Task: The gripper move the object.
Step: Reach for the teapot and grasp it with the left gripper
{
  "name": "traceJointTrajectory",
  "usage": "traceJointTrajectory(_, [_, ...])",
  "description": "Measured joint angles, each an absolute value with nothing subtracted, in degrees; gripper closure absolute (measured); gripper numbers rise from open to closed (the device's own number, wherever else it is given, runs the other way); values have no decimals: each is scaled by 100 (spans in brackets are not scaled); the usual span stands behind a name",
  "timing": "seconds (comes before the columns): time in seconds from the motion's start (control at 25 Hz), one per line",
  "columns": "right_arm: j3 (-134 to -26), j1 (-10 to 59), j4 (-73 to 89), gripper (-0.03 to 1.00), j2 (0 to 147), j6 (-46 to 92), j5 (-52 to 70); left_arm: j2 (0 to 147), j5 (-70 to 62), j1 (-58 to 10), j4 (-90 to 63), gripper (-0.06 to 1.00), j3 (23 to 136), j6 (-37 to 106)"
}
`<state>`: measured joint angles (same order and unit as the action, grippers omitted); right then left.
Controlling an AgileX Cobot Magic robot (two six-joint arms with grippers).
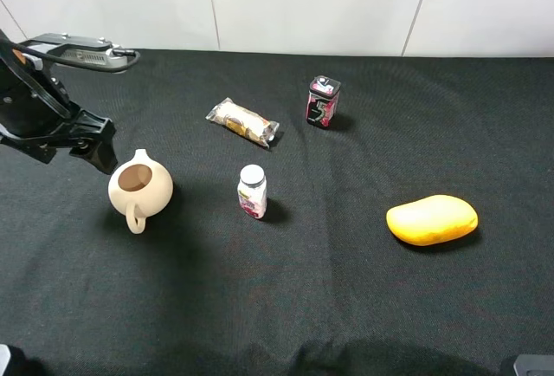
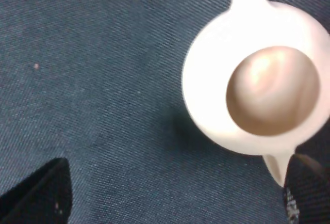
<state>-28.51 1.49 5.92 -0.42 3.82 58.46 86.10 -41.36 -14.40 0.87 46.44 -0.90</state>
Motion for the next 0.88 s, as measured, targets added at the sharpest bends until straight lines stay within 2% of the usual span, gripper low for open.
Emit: traceJointTrajectory(0.88, [-2851, 149, 592, 27, -42, 382, 5846, 8610, -3871, -1453, 126, 9, 4644, -90])
